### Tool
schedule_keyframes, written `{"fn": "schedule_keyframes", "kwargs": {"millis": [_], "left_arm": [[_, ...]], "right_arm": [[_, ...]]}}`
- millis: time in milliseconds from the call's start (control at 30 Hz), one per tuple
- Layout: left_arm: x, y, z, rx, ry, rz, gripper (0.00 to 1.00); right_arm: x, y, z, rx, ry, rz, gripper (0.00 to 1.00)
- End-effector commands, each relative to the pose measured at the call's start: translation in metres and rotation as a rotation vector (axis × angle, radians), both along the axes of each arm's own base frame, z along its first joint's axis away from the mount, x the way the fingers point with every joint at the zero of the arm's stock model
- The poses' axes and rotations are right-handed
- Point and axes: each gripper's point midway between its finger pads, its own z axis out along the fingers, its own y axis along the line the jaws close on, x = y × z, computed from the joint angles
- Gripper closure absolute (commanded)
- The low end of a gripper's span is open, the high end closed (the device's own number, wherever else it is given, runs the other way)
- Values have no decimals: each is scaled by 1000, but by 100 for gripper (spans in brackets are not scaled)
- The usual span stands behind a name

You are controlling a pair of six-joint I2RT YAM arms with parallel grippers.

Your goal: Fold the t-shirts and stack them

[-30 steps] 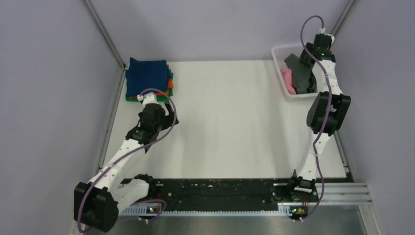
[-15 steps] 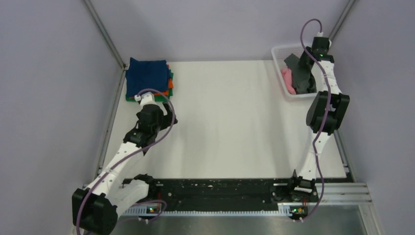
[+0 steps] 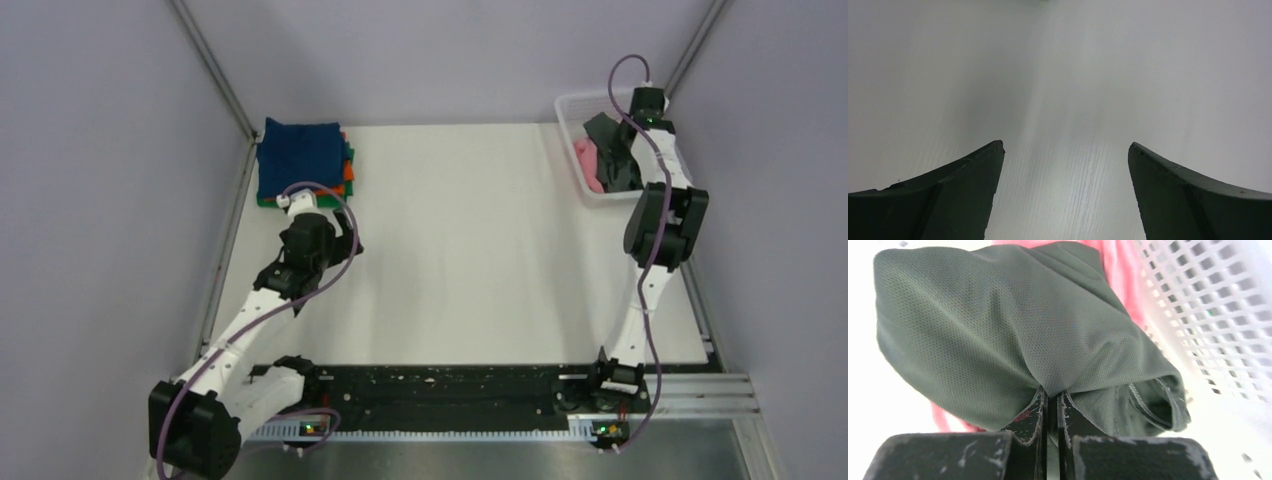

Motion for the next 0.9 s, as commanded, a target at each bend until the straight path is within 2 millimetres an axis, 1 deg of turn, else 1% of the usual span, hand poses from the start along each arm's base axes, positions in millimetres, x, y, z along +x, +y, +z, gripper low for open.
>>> {"fn": "schedule_keyframes", "kwargs": {"millis": [0, 33, 100, 167, 233, 267, 300, 333, 367, 400, 467, 500, 567, 633, 667, 700, 733, 767, 800, 833, 867], "left_arm": [[2, -6, 5, -29, -22, -14, 1], [1, -7, 7, -34, -26, -18, 1], [0, -8, 13, -50, -44, -24, 1], [-2, -10, 17, -65, -60, -30, 1], [-4, -11, 23, -77, -78, -35, 1], [-5, -11, 25, -82, -85, -38, 1], [-6, -12, 28, -87, -90, -42, 1], [-8, -12, 30, -90, -96, -48, 1], [-9, -12, 34, -95, -107, -53, 1], [-10, -13, 36, -97, -113, -56, 1], [-12, -14, 41, -107, -124, -65, 1], [-13, -14, 43, -113, -130, -67, 1], [-16, -16, 46, -125, -137, -77, 1], [-17, -18, 51, -141, -150, -83, 1], [-19, -19, 52, -150, -149, -85, 1], [-20, -19, 53, -157, -152, -85, 1], [-23, -18, 54, -163, -154, -81, 1], [-25, -17, 53, -165, -148, -75, 1], [-27, -16, 52, -165, -146, -67, 1], [-29, -14, 51, -165, -141, -56, 1], [-31, -13, 49, -167, -133, -50, 1]], "right_arm": [[-14, -13, 159, -109, -282, -57, 100], [-22, -12, 188, -118, -332, -61, 100], [-39, -6, 237, -120, -421, -55, 100], [-57, 11, 283, -90, -515, -8, 100], [-74, 37, 323, -23, -612, 77, 100], [-83, 53, 342, 17, -660, 133, 100], [-91, 75, 361, 60, -703, 203, 100], [-99, 97, 375, 98, -733, 271, 100], [-109, 123, 388, 138, -758, 357, 100], [-119, 151, 398, 171, -774, 443, 100], [-145, 205, 417, 223, -806, 614, 100], [-158, 231, 422, 255, -814, 694, 100], [-183, 272, 423, 341, -803, 829, 100], [-202, 302, 412, 423, -759, 916, 100], [-205, 311, 393, 450, -710, 931, 100], [-210, 318, 379, 462, -679, 936, 100], [-212, 322, 359, 466, -641, 934, 100], [-213, 324, 337, 472, -602, 928, 95], [-214, 323, 315, 483, -570, 907, 86], [-215, 318, 293, 480, -547, 866, 73], [-213, 315, 265, 479, -505, 836, 54]]}}
